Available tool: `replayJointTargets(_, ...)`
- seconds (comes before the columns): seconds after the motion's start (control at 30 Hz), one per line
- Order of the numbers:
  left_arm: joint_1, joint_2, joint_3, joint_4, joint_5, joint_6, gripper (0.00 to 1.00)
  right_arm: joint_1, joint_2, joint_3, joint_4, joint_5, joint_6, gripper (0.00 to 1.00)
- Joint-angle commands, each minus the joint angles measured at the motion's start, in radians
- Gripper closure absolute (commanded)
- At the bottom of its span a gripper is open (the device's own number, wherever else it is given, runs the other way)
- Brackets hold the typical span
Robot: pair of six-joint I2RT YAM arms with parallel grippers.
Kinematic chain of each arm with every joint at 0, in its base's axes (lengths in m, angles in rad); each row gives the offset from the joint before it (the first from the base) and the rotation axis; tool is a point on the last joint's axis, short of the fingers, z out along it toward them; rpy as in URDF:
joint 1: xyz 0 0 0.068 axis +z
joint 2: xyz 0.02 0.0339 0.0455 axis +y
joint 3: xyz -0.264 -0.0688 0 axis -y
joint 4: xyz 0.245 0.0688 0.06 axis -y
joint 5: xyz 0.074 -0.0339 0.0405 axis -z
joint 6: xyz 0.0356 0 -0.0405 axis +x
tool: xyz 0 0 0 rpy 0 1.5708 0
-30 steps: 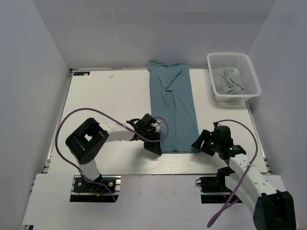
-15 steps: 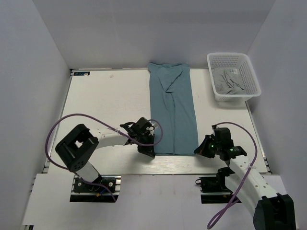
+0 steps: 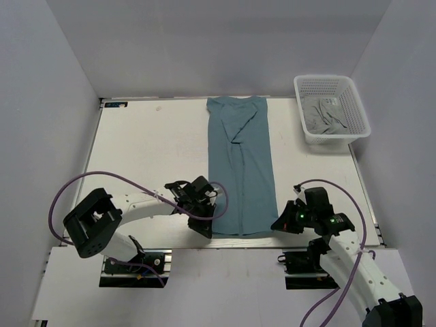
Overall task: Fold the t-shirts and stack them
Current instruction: Fold the folded rectangular tshirt in 1/3 of the way
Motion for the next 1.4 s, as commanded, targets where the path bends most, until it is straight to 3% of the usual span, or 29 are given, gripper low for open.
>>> replayJointTargets(0.0, -0.002, -0.027, 0.082, -0.036, -0.036, 0.026, 1.0, 0.011, 0.01, 0.077, 0.025, 0.019, -0.009, 1.0)
replayJointTargets(0.17, 0.018, 0.013, 0.19, -0.065, -0.123, 0.035, 1.0, 0.014, 0.054, 0.173, 0.133, 0.083, -0.027, 1.0)
replayJointTargets(0.3, 0.027, 0.058, 0.309, -0.088, -0.247, 0.003, 1.0, 0.017, 0.194, 0.225, 0.234, 0.06, -0.046, 1.0)
replayJointTargets(0.47, 0.084, 0.139, 0.429, -0.142, -0.398, -0.006, 1.0, 0.014, 0.311, 0.333, 0.278, 0.241, -0.034, 1.0)
replayJointTargets(0.63, 0.145, 0.223, 0.584, -0.13, -0.477, 0.003, 1.0, 0.011, 0.421, 0.445, 0.338, 0.318, -0.037, 1.0)
replayJointTargets(1.03, 0.239, 0.443, 0.924, -0.137, -0.56, 0.069, 1.0, 0.005, 0.751, 0.708, 0.424, 0.459, -0.095, 1.0)
replayJointTargets(1.37, 0.309, 0.565, 1.038, -0.193, -0.586, 0.08, 1.0, -0.012, 0.972, 0.921, 0.39, 0.46, -0.138, 1.0)
